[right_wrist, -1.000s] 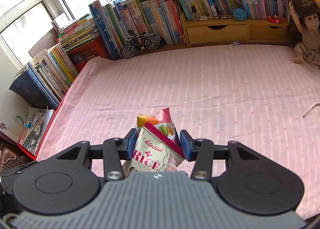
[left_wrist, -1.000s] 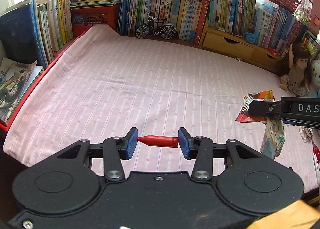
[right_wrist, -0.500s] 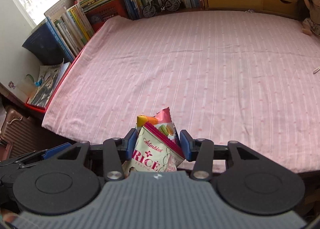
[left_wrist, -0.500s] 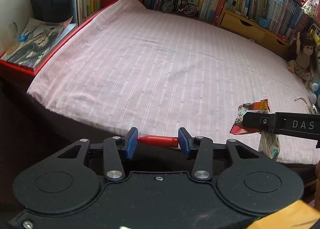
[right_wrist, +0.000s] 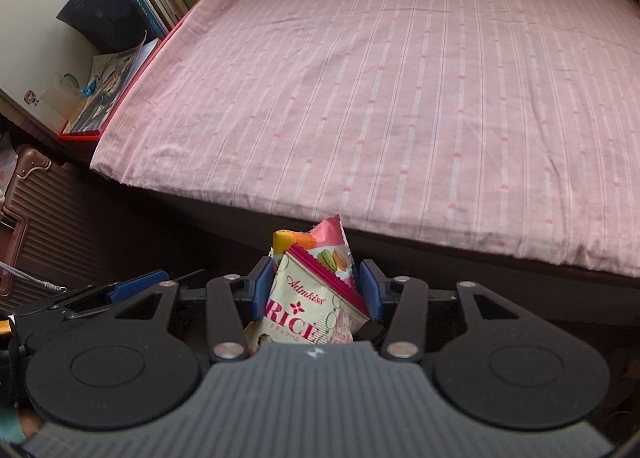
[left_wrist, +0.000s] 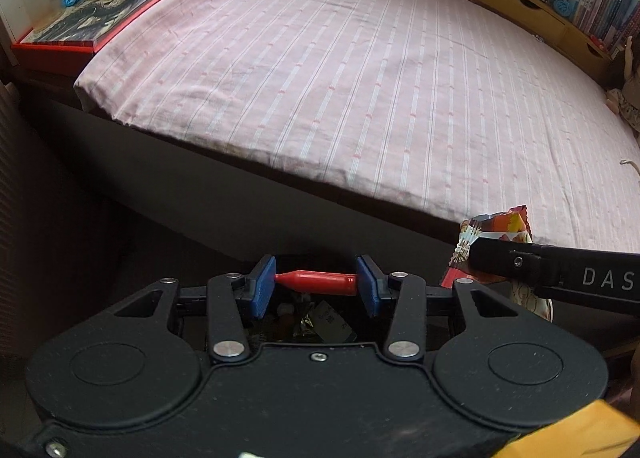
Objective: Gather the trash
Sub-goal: 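Carry the red crayon and snack bags off the bed over the trash bin, then open the right tool to drop the snack bags into the bin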
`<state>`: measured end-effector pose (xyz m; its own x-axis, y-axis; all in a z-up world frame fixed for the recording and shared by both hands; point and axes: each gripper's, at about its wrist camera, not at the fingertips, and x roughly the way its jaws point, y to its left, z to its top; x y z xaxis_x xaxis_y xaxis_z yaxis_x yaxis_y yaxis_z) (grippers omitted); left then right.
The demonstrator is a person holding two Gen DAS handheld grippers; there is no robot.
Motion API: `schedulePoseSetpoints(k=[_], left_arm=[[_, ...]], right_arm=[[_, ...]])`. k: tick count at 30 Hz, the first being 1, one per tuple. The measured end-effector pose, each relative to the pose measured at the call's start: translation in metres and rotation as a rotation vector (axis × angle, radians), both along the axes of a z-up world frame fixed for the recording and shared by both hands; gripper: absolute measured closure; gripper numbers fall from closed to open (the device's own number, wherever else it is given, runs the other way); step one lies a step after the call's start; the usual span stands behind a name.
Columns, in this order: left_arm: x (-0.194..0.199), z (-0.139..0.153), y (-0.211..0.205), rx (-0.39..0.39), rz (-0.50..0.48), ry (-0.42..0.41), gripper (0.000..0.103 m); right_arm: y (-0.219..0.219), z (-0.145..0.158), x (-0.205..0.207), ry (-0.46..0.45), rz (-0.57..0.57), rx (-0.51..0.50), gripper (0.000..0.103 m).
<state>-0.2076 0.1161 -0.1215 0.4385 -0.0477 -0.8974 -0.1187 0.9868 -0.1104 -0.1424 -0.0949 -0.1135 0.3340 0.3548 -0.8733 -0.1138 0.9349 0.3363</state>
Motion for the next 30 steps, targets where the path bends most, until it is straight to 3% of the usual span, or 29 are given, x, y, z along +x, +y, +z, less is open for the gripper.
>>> schedulePoseSetpoints(k=[9,30], left_arm=[[-0.003,-0.026,-0.001,0.01,0.006,0.065,0.061],[-0.001,-0.075,0.005,0.025,0.046,0.196,0.061]], right_arm=[[0.004,-0.03,-0.001,0.09,-0.006,0.016,0.052],[0.022,-0.069,0.008,0.171,0.016,-0.007,0.05]])
